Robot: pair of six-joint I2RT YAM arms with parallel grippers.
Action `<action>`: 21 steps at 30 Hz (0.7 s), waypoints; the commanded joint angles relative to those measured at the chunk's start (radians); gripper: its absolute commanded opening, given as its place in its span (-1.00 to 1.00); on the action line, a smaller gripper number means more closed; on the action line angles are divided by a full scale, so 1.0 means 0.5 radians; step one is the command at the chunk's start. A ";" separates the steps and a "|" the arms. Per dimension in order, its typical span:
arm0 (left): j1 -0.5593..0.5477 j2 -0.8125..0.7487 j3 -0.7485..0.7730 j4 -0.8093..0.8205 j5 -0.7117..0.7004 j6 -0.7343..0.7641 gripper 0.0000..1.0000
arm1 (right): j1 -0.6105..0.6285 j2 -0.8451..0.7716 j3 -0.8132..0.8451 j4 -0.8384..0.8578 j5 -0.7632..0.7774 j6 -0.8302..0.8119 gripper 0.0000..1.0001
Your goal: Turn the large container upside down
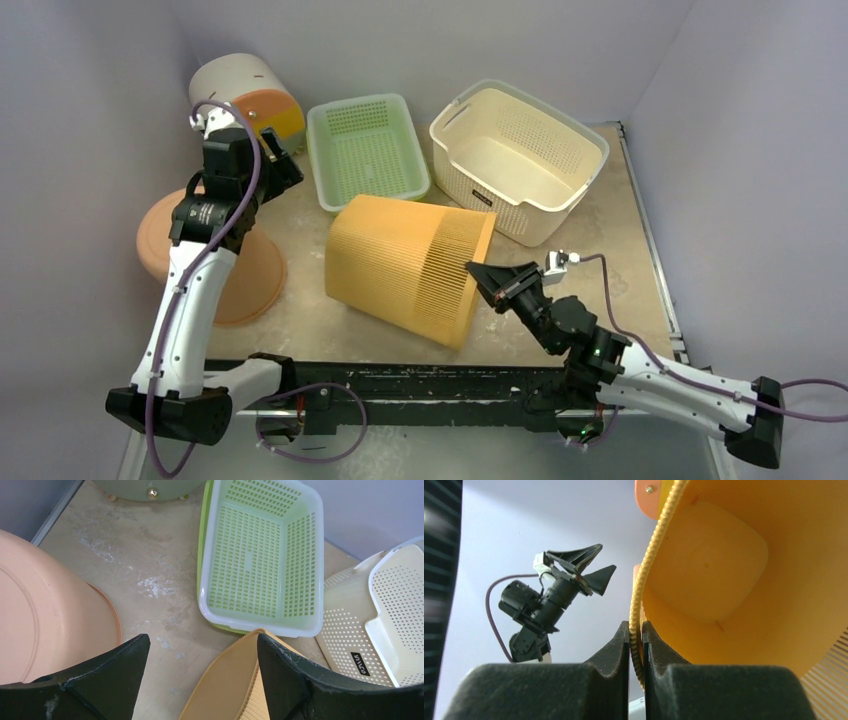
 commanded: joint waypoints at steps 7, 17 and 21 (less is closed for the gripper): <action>0.006 0.097 0.119 0.097 -0.010 0.061 0.50 | -0.185 1.027 0.183 1.273 -0.486 -0.472 -1.00; 0.006 0.148 0.212 0.076 -0.065 0.107 0.51 | -0.481 1.817 0.199 2.699 -1.028 -0.093 -1.00; 0.006 0.156 0.201 0.083 -0.072 0.113 0.50 | -0.643 1.850 -0.086 2.951 -1.021 0.107 -1.00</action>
